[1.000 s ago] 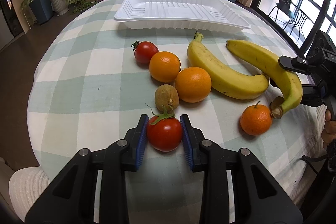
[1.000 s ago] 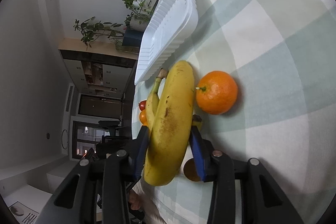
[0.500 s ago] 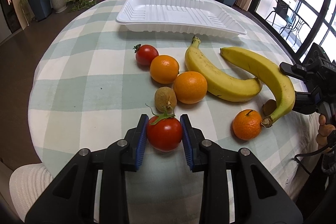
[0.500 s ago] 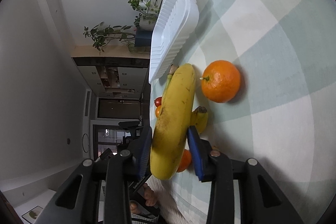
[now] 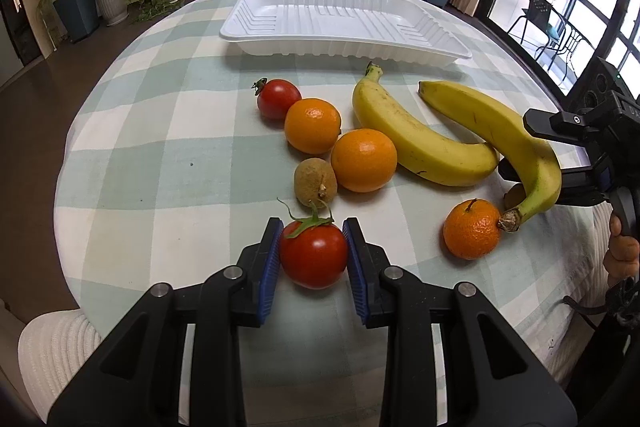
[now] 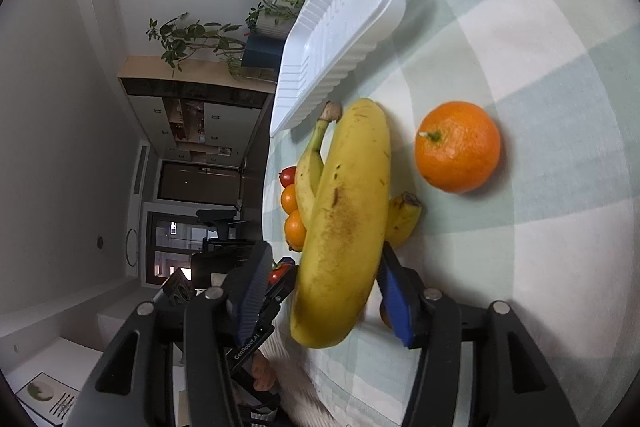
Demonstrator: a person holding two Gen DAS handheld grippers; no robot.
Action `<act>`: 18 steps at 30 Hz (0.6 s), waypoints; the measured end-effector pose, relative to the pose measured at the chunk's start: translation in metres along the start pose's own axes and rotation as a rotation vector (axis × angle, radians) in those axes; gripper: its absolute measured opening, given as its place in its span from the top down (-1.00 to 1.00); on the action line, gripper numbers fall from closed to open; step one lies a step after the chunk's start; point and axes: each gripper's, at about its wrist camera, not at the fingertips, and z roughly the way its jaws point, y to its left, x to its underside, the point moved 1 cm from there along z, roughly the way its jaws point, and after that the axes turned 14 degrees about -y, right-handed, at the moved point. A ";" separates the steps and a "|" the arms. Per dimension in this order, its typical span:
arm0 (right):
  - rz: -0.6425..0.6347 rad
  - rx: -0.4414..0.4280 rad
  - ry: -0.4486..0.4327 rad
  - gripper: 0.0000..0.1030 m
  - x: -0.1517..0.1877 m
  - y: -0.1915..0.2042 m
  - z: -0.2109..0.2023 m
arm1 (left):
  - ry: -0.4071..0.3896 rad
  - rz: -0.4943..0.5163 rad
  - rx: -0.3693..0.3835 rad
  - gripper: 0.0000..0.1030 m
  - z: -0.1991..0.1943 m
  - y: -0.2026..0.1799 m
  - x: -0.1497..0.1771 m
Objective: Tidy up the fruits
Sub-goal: 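Close the left gripper on the red tomato while the right gripper grips the banana, then lift the yellow banana with the right gripper away from the other banana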
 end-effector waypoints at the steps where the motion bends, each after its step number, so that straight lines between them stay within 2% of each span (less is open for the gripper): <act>1: 0.006 -0.003 0.002 0.02 0.000 -0.002 -0.001 | 0.001 -0.002 0.000 0.45 0.000 0.001 0.000; 2: 0.018 -0.007 0.004 0.13 -0.001 -0.005 -0.001 | 0.003 -0.006 0.003 0.45 0.001 0.001 0.000; 4: 0.053 -0.042 0.013 0.19 -0.002 -0.012 -0.002 | 0.006 -0.010 0.008 0.45 0.001 0.002 0.001; 18: 0.136 -0.170 0.026 0.21 0.002 -0.018 0.000 | 0.000 -0.099 0.067 0.45 -0.003 0.013 -0.004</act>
